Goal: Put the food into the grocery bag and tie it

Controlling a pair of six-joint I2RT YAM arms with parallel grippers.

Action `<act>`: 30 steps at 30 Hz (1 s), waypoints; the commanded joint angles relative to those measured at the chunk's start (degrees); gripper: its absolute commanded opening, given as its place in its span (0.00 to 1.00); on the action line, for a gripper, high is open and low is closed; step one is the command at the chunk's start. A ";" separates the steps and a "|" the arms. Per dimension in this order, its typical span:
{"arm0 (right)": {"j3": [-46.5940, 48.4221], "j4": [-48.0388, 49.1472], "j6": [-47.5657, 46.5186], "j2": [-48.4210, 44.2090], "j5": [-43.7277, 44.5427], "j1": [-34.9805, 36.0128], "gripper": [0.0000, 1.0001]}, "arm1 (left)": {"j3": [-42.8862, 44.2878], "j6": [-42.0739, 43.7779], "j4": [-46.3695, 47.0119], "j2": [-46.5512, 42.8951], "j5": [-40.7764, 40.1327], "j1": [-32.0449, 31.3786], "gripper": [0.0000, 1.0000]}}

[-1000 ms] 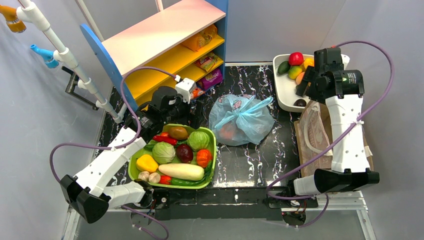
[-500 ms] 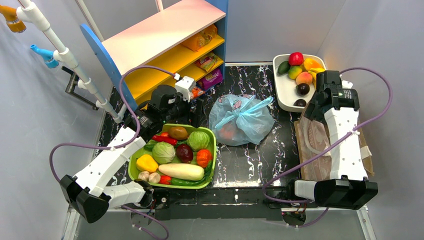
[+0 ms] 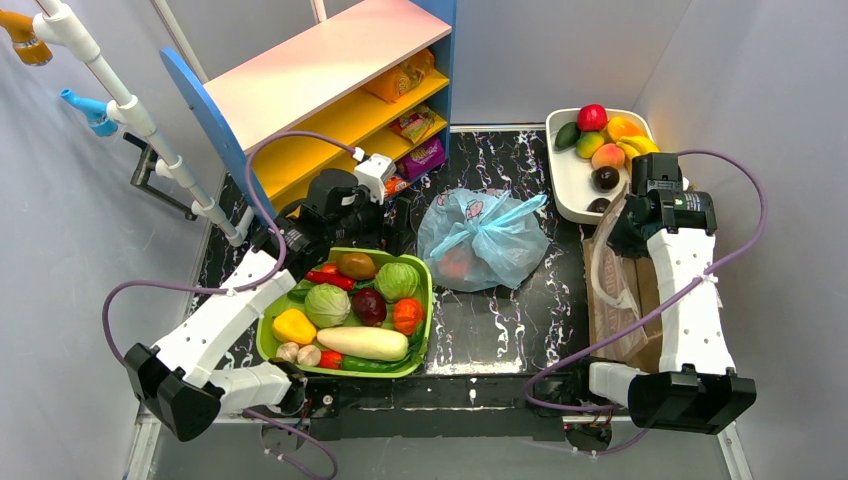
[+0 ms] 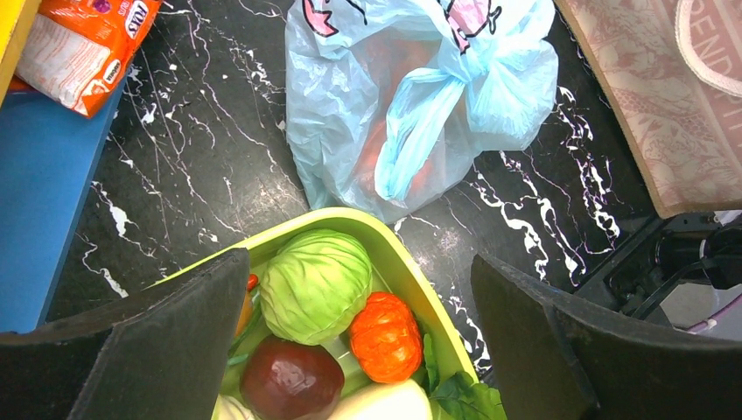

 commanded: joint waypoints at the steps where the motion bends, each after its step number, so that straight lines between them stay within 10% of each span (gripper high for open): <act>1: 3.97 2.08 0.68 -1.20 -6.65 -0.04 0.01 | 2.56 -0.42 -0.15 0.65 1.24 -0.29 0.98; 19: 9.46 7.52 12.37 6.98 -33.53 2.36 0.02 | 5.60 3.08 -2.61 1.07 -3.36 -0.29 0.98; 24: 11.26 5.62 8.59 8.35 -35.86 4.36 0.56 | 5.12 3.76 -3.13 0.40 -7.63 -0.27 0.98; 30: 18.40 -0.86 4.64 8.96 -30.00 4.43 0.69 | 8.52 2.79 -5.32 3.99 -20.62 -0.28 0.98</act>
